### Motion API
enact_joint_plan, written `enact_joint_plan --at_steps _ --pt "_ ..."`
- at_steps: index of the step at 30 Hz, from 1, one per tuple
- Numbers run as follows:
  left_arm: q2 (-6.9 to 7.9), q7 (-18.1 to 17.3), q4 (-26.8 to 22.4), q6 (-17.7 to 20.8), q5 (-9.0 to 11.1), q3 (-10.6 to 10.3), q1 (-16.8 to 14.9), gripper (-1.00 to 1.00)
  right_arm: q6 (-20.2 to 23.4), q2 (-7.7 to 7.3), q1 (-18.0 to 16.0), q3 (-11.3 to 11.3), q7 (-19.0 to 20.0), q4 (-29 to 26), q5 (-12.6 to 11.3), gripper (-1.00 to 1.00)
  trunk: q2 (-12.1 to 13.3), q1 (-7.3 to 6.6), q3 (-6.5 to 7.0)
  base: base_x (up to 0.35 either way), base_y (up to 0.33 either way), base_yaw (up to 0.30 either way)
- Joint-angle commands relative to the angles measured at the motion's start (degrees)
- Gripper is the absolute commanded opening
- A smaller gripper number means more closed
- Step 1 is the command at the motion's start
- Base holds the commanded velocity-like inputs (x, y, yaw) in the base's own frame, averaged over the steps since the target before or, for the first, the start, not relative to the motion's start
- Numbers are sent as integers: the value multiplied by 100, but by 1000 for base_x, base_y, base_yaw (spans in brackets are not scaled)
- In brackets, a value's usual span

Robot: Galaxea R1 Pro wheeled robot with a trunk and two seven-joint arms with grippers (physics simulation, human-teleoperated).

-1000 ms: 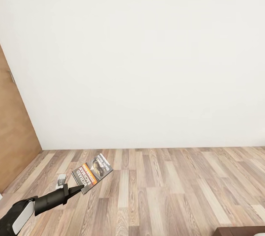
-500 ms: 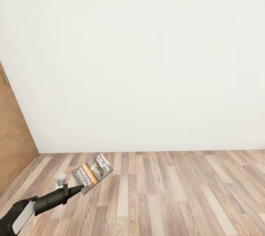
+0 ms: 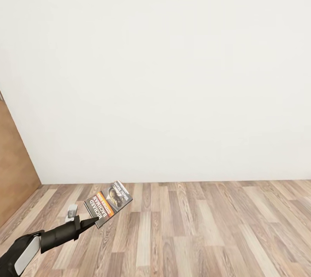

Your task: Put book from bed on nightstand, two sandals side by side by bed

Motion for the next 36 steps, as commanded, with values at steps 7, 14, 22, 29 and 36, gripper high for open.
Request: enact_joint_plan --at_steps 7,14,22,29,36 --pt "5 -6 1 45 25 1 -4 -100 -28 41 -9 40 36 23 -50 100 -3 2 -6 195 0 0" --pt "9 -6 1 45 25 5 -3 -100 -29 48 -9 39 36 23 -50 100 -3 2 -6 195 0 0" --pt "9 -6 1 45 25 8 -3 -100 -26 49 -9 38 36 24 -50 100 -3 2 -6 195 3 0" --pt "10 -6 1 45 25 8 -3 -100 -23 53 -9 38 36 24 -50 100 -3 2 -6 195 58 -44" --pt "10 -13 1 45 25 4 -3 -100 -27 56 -9 38 36 24 -49 100 -3 2 -6 195 88 -128"
